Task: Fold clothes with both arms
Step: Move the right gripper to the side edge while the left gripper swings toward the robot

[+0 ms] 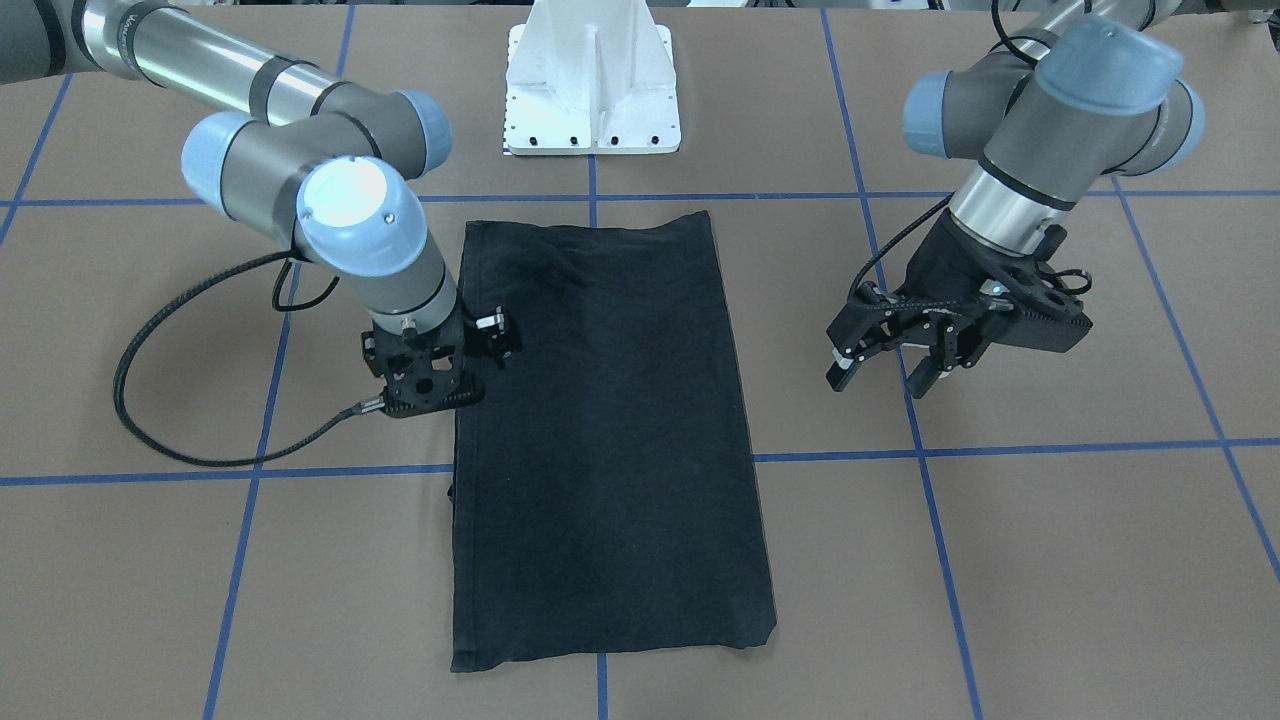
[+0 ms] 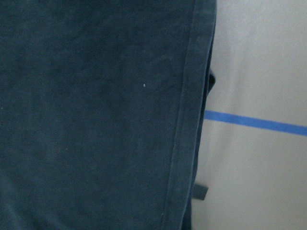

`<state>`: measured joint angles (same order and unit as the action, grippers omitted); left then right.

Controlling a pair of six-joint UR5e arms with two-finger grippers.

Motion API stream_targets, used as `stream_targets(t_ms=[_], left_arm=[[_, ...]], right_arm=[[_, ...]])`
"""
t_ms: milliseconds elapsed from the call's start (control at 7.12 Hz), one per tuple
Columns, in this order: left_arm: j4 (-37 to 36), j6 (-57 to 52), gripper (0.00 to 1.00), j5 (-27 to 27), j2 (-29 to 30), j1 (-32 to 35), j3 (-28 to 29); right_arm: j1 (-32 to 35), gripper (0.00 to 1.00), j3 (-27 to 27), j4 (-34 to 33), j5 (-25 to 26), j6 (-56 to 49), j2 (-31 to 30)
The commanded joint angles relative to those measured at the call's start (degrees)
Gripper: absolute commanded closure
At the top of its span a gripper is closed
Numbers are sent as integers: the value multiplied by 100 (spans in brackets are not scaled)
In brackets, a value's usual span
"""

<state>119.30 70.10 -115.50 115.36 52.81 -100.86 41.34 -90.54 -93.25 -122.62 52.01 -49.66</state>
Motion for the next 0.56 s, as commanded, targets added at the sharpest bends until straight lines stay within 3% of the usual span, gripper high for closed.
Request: stream_targets(t_ms=[0, 281, 421], left_arm=[[250, 378, 0, -192, -284, -121, -257], [1522, 1458, 0, -123, -1047, -786, -450], [1552, 1750, 0, -96, -1190, -1173, -504]], right_arm=[[-65, 0, -794, 0, -262, 810, -322], [-74, 0, -1839, 9, -262, 829, -1086], [-74, 0, -2062, 35, -262, 1011, -1237]])
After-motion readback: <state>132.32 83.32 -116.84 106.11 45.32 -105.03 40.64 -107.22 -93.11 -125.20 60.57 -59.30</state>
